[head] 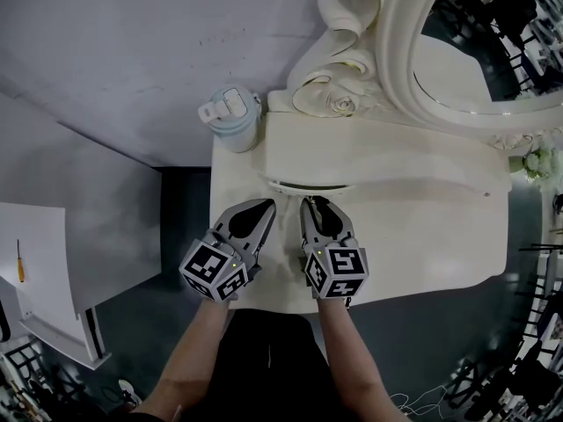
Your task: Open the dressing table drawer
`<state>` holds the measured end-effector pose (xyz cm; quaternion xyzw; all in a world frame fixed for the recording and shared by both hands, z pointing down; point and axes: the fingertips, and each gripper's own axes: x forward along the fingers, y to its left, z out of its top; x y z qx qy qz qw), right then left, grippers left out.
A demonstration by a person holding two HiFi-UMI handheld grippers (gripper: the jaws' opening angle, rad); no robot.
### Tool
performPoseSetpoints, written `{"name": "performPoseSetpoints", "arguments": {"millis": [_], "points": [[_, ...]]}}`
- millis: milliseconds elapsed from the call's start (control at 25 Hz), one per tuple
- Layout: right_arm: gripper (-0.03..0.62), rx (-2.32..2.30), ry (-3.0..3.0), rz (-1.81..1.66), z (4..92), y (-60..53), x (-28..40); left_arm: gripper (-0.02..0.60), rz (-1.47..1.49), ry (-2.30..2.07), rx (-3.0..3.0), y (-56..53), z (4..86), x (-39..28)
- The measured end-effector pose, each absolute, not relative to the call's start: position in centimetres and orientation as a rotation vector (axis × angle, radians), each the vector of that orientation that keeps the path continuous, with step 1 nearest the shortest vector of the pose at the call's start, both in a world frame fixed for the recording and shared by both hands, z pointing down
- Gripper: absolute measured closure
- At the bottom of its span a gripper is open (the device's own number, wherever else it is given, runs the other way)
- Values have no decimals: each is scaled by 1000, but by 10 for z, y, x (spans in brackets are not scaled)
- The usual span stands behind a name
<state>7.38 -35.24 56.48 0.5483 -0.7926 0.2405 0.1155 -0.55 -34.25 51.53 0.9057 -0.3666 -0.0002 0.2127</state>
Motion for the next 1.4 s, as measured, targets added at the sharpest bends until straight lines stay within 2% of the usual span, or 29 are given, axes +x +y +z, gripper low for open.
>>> {"name": "performPoseSetpoints", "arguments": {"millis": [1400], "points": [[488,1567,-2321,731,565,-316,74,575,-30,-1042,2496,-313,511,-7]]}}
